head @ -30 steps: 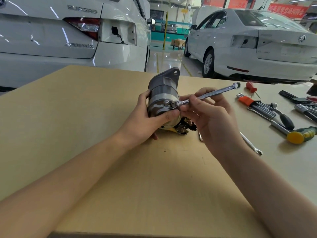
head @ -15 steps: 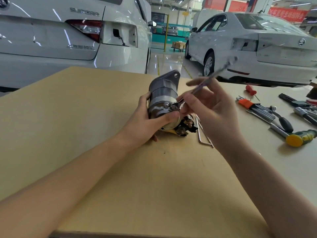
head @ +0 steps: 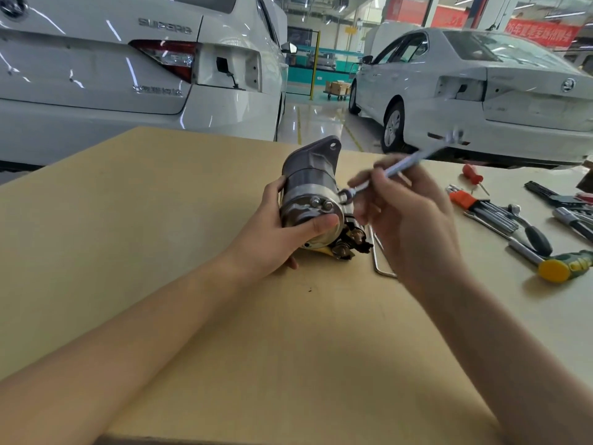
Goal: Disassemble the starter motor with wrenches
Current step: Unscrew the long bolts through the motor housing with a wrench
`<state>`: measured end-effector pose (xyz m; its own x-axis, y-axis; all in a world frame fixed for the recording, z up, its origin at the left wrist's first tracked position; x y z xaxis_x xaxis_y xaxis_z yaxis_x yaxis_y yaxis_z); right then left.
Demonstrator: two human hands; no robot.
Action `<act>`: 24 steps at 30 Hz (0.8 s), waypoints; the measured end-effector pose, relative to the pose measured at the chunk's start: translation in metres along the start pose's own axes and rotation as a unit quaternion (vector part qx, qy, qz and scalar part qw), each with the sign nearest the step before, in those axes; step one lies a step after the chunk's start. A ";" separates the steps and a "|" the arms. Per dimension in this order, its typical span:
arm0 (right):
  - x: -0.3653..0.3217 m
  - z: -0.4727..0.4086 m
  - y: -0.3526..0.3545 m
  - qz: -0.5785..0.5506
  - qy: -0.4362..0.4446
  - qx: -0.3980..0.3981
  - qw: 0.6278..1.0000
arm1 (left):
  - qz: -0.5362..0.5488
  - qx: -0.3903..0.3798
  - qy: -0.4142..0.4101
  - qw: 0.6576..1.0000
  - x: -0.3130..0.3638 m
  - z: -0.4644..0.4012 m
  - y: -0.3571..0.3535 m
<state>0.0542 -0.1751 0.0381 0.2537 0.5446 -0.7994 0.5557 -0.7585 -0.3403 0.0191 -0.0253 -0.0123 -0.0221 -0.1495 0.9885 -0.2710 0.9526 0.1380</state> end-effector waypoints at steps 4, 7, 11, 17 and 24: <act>0.017 0.008 0.010 -0.073 -0.041 0.062 0.995 | -0.004 0.001 -0.002 1.000 0.001 -0.001 0.001; 0.020 0.006 0.009 -0.086 -0.047 0.044 0.994 | -0.007 -0.002 -0.007 1.000 0.001 0.000 0.001; 0.021 0.007 0.009 -0.058 -0.031 0.018 0.998 | 0.002 -0.005 -0.005 1.000 0.000 -0.001 0.001; 0.015 0.006 0.011 -0.007 0.000 -0.033 0.999 | 0.006 -0.010 -0.002 1.000 0.001 0.000 0.000; 0.007 0.003 0.005 0.105 0.036 -0.061 0.992 | 0.013 -0.013 0.004 1.000 0.000 -0.001 0.001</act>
<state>0.0562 -0.1766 0.0295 0.4281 0.4062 -0.8073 0.5747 -0.8118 -0.1037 0.0203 -0.0240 -0.0120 -0.0216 -0.1225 0.9922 -0.2449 0.9629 0.1135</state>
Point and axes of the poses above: each hand's wrist, its own z-axis away from the middle knuckle, its own y-axis out of the back of the hand, x = y × z, the point moved 4 cm from there along -z, towards the middle knuckle, and after that the axes turned 8 degrees about y, right-handed, at the moved point
